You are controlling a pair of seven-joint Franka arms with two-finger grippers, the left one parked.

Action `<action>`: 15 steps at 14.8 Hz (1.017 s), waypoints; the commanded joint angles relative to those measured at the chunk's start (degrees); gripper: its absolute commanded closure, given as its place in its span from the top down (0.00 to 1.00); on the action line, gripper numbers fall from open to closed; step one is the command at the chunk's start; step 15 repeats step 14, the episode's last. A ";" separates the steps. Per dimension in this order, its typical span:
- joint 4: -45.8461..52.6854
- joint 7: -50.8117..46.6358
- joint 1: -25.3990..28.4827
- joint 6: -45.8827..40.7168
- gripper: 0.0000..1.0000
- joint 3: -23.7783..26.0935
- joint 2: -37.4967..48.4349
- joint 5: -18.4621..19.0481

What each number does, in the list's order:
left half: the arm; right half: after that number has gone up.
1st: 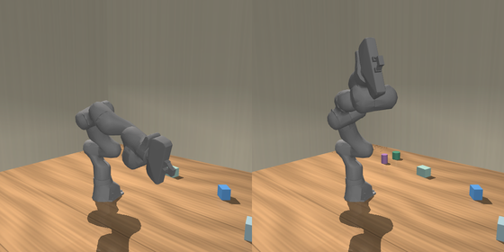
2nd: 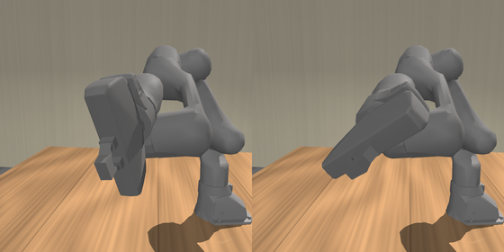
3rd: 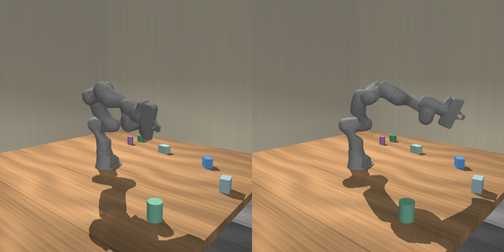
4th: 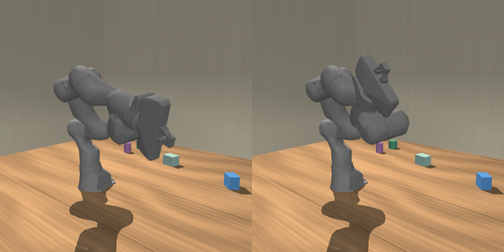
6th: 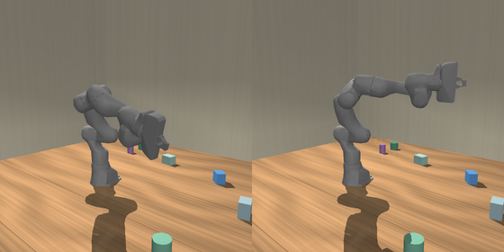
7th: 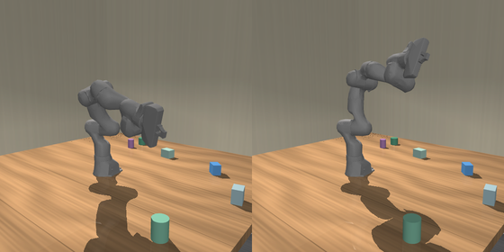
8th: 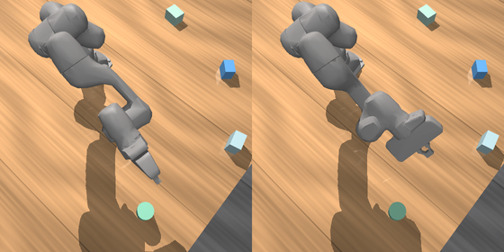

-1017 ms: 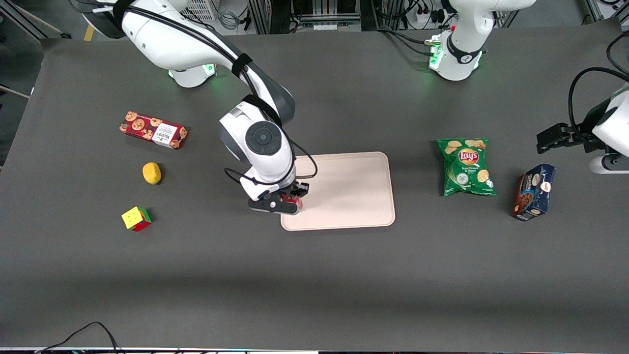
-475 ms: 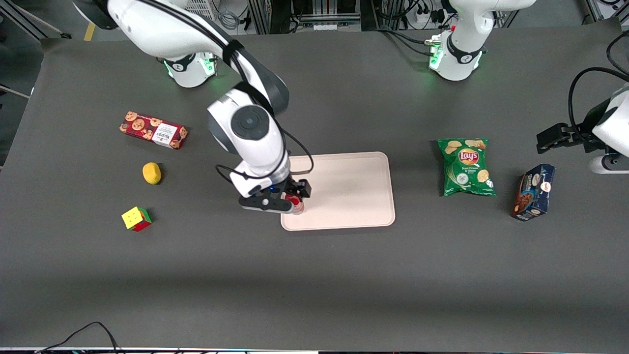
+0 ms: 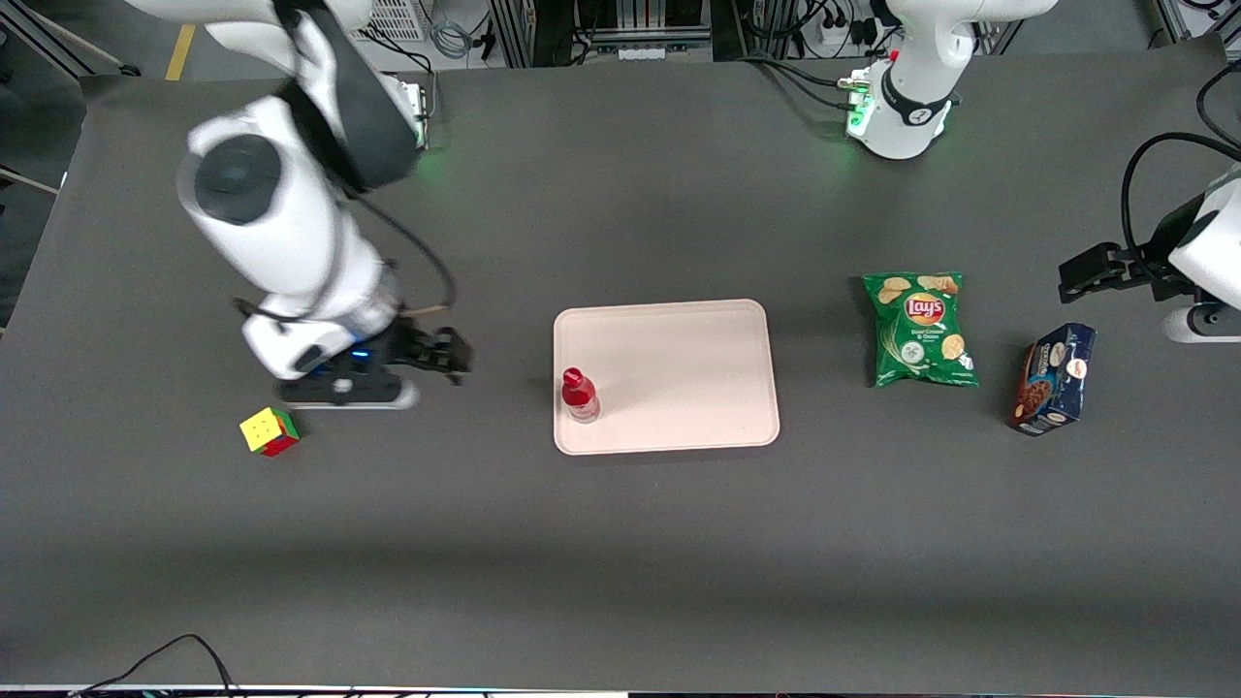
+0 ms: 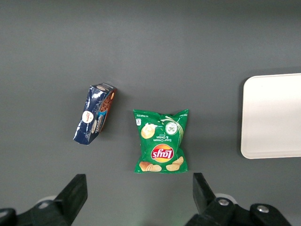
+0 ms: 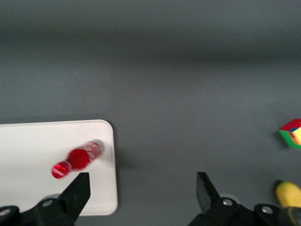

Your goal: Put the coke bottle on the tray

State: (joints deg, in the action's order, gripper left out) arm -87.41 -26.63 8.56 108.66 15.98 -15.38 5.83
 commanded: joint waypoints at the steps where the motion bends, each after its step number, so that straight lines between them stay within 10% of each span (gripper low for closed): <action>1: -8.30 15.07 -3.55 -5.01 1.00 -5.67 10.71 -7.74; 9: -5.93 25.23 -3.37 -16.46 1.00 -20.89 16.17 -9.08; 15: -4.70 24.52 -2.84 -17.08 1.00 -21.17 15.82 -8.90</action>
